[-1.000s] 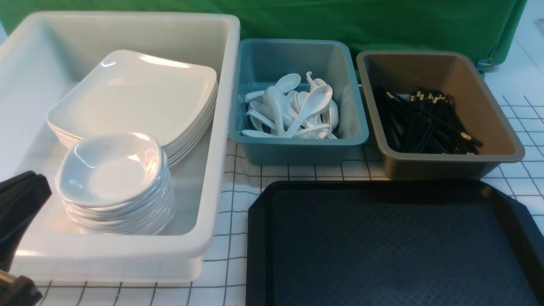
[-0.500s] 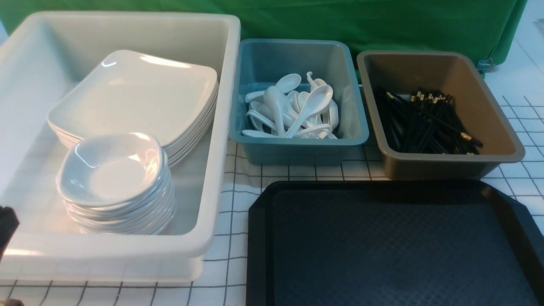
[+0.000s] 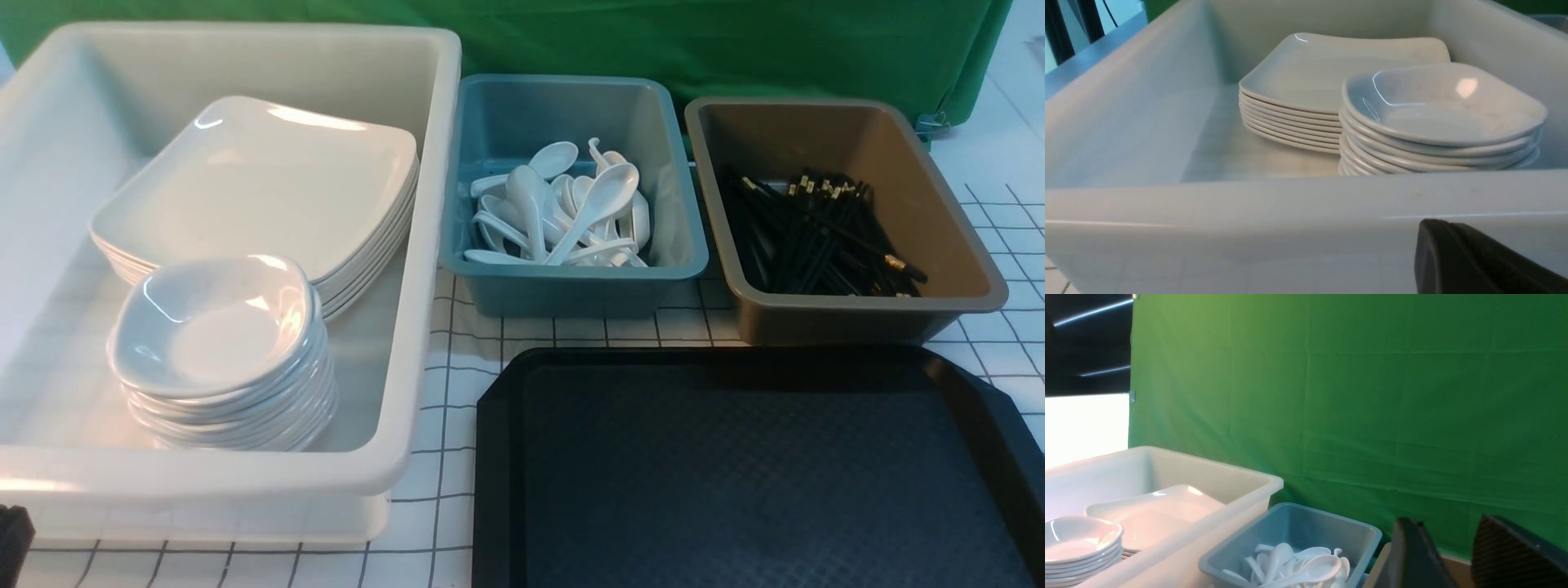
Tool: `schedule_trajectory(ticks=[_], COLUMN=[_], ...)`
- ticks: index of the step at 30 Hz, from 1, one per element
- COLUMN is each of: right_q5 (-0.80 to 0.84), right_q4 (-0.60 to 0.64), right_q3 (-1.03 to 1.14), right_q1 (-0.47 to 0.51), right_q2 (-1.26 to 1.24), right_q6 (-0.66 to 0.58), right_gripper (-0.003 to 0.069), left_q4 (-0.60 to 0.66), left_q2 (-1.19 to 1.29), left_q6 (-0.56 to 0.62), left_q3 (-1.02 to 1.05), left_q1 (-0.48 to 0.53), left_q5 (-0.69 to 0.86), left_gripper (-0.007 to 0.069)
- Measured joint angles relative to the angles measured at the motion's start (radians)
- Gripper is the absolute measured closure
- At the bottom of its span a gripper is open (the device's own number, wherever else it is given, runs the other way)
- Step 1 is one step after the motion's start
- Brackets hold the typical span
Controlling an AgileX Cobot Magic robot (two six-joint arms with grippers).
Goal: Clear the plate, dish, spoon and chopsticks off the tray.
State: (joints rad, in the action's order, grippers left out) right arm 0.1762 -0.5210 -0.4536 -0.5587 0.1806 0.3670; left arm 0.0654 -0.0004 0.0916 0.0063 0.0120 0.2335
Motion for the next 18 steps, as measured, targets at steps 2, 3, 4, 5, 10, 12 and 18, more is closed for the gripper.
schedule_trajectory(ticks=[2, 3, 4, 5, 10, 12, 18], right_q5=[0.000, 0.000, 0.001, 0.001, 0.001, 0.001, 0.001], right_q4=[0.000, 0.000, 0.000, 0.000, 0.000, 0.000, 0.000], right_q3=[0.000, 0.000, 0.000, 0.000, 0.000, 0.000, 0.000], right_q1=[0.000, 0.000, 0.000, 0.000, 0.000, 0.000, 0.000], right_q2=[0.000, 0.000, 0.000, 0.000, 0.000, 0.000, 0.000], right_q6=[0.000, 0.000, 0.000, 0.000, 0.000, 0.000, 0.000], right_gripper=[0.0420, 0.0420, 0.0420, 0.0420, 0.0420, 0.0420, 0.0419], left_q4=[0.000, 0.000, 0.000, 0.000, -0.004, -0.007, -0.007], left_q2=[0.000, 0.000, 0.000, 0.000, 0.000, 0.000, 0.000], left_q6=[-0.002, -0.006, -0.007, -0.007, -0.006, -0.004, -0.004], left_q3=[0.000, 0.000, 0.000, 0.000, 0.000, 0.000, 0.000], left_q1=[-0.011, -0.020, -0.024, -0.025, -0.025, -0.025, -0.025], left_q5=[0.000, 0.000, 0.000, 0.000, 0.000, 0.000, 0.000], left_gripper=[0.0624, 0.0624, 0.0624, 0.0624, 0.0624, 0.0624, 0.0624])
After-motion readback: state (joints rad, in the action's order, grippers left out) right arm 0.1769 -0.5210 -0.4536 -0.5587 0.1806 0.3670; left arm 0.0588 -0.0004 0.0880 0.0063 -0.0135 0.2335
